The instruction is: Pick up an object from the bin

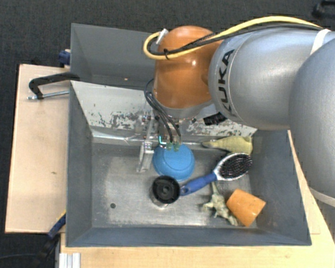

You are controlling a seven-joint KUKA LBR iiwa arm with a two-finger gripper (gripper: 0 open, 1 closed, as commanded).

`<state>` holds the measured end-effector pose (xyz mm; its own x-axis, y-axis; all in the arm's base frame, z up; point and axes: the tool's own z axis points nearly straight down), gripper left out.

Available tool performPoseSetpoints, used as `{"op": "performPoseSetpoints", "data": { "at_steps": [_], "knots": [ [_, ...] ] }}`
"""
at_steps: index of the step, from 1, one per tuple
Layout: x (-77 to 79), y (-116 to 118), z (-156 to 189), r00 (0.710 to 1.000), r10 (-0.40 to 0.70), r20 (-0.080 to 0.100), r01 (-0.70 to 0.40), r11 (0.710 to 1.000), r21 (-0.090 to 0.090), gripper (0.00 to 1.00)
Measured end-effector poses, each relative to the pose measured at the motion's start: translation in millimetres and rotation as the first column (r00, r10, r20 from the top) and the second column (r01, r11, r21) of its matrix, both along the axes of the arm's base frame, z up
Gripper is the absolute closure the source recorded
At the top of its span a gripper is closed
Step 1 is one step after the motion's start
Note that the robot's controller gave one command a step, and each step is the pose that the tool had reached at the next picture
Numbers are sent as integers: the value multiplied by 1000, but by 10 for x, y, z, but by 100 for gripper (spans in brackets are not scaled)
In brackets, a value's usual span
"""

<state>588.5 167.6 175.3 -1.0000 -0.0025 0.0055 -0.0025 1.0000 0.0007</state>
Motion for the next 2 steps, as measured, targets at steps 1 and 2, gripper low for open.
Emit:
{"op": "performPoseSetpoints", "data": {
  "at_steps": [1, 2],
  "knots": [
    [-716, -940, -669, 988, 155, -4, -155, 988, -3, 0],
    [-788, -852, -1019, 1000, 7, 18, -7, 1000, 3, 0]
  ]
}}
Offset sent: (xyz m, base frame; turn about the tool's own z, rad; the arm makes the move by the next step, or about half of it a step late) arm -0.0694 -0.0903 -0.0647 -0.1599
